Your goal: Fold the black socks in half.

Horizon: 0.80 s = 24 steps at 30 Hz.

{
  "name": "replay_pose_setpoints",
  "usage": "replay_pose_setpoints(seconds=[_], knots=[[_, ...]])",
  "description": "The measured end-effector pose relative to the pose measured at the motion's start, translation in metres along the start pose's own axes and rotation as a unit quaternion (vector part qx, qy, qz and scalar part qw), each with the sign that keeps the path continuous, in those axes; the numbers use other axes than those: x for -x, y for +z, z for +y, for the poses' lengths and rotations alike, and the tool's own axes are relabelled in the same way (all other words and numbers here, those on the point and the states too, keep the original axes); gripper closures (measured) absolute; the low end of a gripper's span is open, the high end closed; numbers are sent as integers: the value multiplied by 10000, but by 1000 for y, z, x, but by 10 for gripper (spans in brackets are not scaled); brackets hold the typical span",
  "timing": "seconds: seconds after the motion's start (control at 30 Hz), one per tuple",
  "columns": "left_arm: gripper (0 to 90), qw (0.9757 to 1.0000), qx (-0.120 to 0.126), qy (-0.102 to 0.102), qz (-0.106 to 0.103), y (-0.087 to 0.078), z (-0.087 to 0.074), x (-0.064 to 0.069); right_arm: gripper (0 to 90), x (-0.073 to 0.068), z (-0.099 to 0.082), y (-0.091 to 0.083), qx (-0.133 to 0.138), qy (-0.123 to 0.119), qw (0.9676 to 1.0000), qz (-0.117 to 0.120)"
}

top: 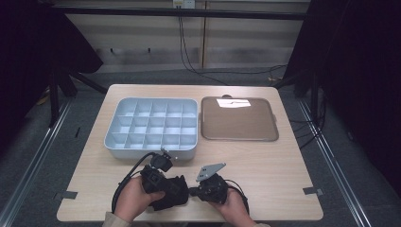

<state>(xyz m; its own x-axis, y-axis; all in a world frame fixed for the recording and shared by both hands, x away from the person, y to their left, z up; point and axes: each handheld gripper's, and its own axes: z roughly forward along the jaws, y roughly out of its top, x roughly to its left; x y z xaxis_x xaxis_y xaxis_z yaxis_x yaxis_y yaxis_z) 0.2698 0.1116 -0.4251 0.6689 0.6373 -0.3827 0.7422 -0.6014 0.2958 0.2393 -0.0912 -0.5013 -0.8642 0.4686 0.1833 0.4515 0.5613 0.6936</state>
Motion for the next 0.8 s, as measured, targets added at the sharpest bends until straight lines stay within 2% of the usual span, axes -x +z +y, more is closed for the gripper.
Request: replay_pose_setpoints(seconds=[0.33, 0.4, 0.5, 0.73, 0.77, 0.8], knots=[[642, 9999, 111, -53, -11, -7, -5, -3, 899, 0, 0, 0, 1, -1, 10000, 6], [634, 10000, 87, -3, 4, -8, -6, -4, 899, 0, 0, 0, 2, 5, 10000, 5], [602, 9999, 147, -64, -43, -9, -7, -4, 900, 0, 0, 0, 2, 2, 10000, 6], [605, 9999, 152, -69, -32, -9, -8, -5, 899, 0, 0, 0, -9, 14, 10000, 11], [606, 9999, 107, -22, -34, -9, -7, -5, 900, 0, 0, 0, -11, 10, 10000, 10], [606, 9998, 150, -80, -43, -8, -8, -5, 899, 0, 0, 0, -11, 9, 10000, 9]])
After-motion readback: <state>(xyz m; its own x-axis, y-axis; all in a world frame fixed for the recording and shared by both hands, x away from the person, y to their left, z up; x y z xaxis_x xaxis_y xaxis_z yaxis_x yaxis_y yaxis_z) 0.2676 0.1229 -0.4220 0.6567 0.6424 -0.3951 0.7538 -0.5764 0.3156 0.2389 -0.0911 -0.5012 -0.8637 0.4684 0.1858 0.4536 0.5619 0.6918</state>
